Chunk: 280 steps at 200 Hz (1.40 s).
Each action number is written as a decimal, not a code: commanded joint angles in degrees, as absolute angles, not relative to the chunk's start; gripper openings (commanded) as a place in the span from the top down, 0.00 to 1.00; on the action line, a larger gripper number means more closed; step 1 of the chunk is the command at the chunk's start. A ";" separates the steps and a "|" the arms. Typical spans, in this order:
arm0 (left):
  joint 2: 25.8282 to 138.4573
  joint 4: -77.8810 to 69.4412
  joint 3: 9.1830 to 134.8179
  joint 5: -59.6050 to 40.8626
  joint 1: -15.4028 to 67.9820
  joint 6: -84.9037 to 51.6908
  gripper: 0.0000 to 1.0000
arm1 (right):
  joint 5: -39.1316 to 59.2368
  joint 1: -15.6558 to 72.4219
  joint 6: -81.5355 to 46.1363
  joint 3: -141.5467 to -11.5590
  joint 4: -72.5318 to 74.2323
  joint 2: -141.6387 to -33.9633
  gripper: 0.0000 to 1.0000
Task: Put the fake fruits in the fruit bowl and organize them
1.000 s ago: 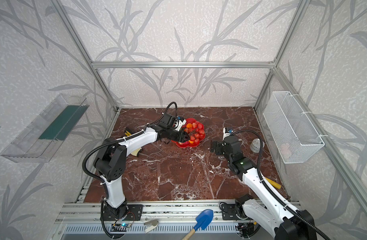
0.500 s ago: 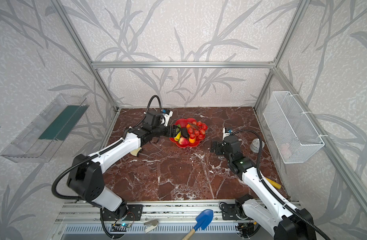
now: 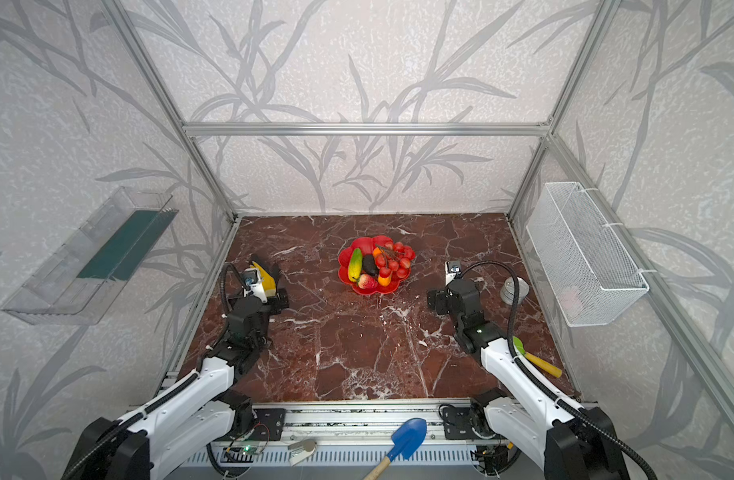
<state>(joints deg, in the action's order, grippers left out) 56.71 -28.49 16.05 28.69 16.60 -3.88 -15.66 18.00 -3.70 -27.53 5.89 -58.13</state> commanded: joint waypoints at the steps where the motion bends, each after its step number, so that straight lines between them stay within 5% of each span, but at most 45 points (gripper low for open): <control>1: 64.98 -41.89 15.01 33.64 14.47 -1.74 0.00 | -18.75 16.07 0.60 -25.32 17.94 -61.91 0.01; 25: 74.32 -55.45 12.58 24.34 8.89 -2.29 0.00 | -16.76 14.42 0.62 -23.56 26.91 -68.58 0.01; 69: 77.32 -42.09 20.54 11.26 -0.73 -6.22 0.02 | -13.81 13.54 5.88 -21.54 44.07 -79.60 0.01; 104: 87.51 -57.89 17.51 7.93 -3.44 -6.19 0.01 | -9.77 10.21 7.08 -18.99 55.83 -84.60 0.01; 113: 91.50 -66.68 16.64 7.64 -3.58 -5.02 0.01 | -8.92 9.13 6.18 -17.91 60.12 -87.01 0.01; 130: 85.65 -52.91 18.75 7.65 -3.57 -6.12 0.01 | -7.58 8.70 6.20 -17.48 65.39 -91.90 0.01; 149: 90.53 -61.78 18.24 9.58 -3.40 -4.89 0.01 | -7.47 8.61 5.92 -18.54 61.42 -90.84 0.01; 253: 88.15 -52.67 20.76 11.88 -2.29 -4.89 0.01 | -7.71 8.61 6.08 -18.22 63.35 -91.55 0.01; 280: 88.83 -55.66 19.92 11.69 -2.38 -4.89 0.01 | -14.01 8.53 3.68 -16.29 67.36 -91.88 0.01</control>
